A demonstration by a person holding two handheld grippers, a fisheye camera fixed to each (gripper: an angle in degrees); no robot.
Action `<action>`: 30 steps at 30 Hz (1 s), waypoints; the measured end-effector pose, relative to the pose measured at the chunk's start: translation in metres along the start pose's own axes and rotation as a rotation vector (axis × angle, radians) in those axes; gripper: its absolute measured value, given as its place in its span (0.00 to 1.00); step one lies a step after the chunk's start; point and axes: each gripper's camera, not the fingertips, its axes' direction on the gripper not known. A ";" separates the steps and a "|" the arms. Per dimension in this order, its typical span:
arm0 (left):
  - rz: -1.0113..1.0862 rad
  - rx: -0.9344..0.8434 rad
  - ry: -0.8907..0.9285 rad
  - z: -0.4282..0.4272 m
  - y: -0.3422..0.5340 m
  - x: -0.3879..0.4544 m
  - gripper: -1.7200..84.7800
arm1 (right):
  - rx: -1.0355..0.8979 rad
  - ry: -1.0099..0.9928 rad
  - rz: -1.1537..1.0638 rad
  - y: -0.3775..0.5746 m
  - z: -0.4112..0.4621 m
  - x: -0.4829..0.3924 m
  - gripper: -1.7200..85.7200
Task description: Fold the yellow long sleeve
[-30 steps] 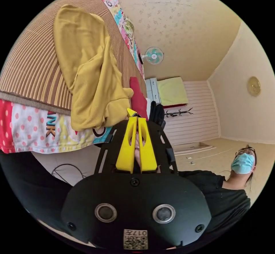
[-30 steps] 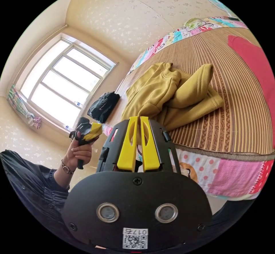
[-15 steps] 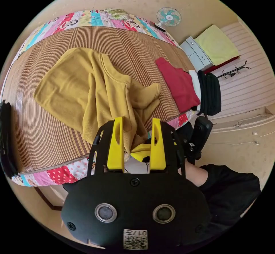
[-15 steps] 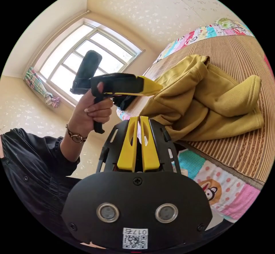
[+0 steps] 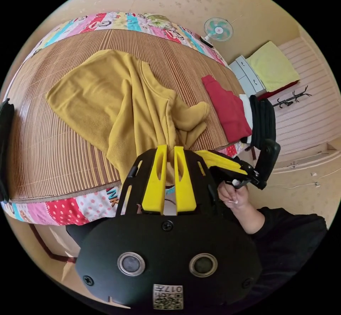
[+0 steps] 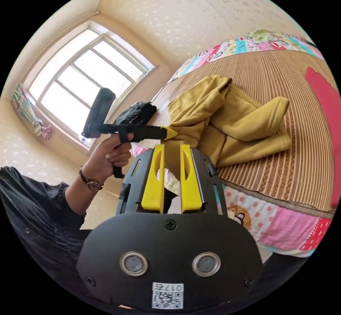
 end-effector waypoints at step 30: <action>0.415 0.468 0.590 -0.218 0.163 -0.102 0.06 | 0.103 -0.378 -0.180 0.000 -0.101 -0.053 0.04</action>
